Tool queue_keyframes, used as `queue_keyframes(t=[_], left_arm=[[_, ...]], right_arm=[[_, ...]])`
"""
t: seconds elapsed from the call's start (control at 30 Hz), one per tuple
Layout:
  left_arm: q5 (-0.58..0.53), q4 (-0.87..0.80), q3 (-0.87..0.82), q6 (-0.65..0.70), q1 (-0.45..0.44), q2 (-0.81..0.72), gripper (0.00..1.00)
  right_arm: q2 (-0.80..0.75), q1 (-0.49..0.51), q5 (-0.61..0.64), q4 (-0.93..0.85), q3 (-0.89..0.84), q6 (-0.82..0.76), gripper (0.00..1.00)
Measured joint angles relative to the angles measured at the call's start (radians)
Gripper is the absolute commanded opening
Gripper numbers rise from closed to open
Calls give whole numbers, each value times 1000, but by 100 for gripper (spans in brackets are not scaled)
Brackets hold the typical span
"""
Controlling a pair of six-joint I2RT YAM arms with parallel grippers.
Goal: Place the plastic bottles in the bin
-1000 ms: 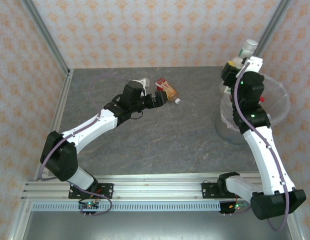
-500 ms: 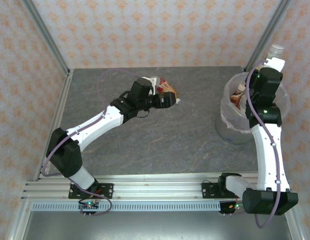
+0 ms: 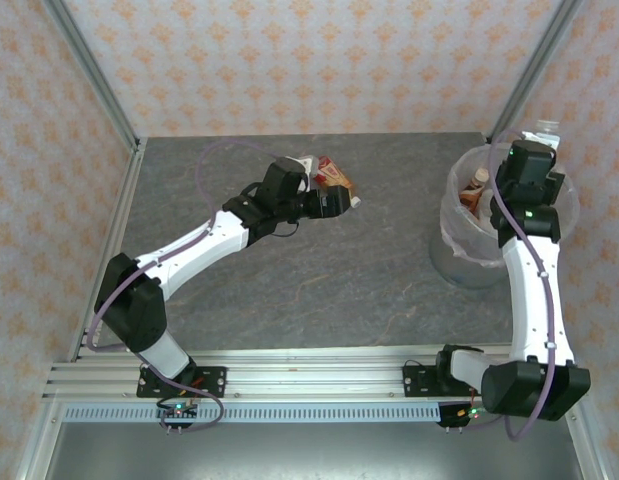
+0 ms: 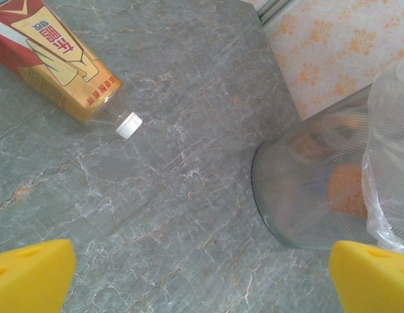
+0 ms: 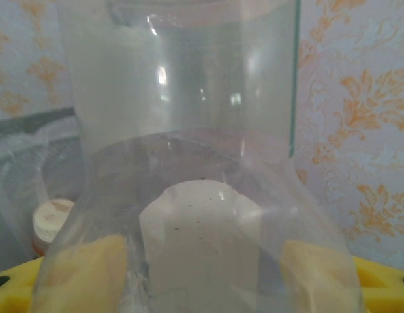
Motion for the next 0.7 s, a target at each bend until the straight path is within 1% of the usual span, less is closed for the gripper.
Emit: queue_keyframes(t=[0.1, 0.2, 0.33, 0.43, 0.47, 0.5, 0.6, 0.7], left_arm=[[-13, -2, 0, -2, 0, 4, 100], [-21, -2, 0, -6, 0, 4, 100], [-25, -2, -4, -18, 0, 4, 100], [-28, -2, -4, -21, 0, 4, 100], [-29, -2, -5, -21, 0, 4, 100], [-34, -1, -8, -22, 0, 4, 100], [-46, -2, -20, -25, 0, 4, 100], [-63, -2, -33, -26, 0, 4, 100]], right_arm=[[22, 0, 35, -37, -1, 5, 79], [25, 0, 95, -63, -1, 31, 85], [33, 0, 178, -106, 10, 87, 88], [64, 0, 214, -150, 50, 134, 92], [74, 0, 215, -163, 64, 147, 94], [84, 0, 212, -175, 79, 161, 99], [93, 0, 148, -218, 120, 210, 99], [93, 13, 40, -248, 167, 251, 99]])
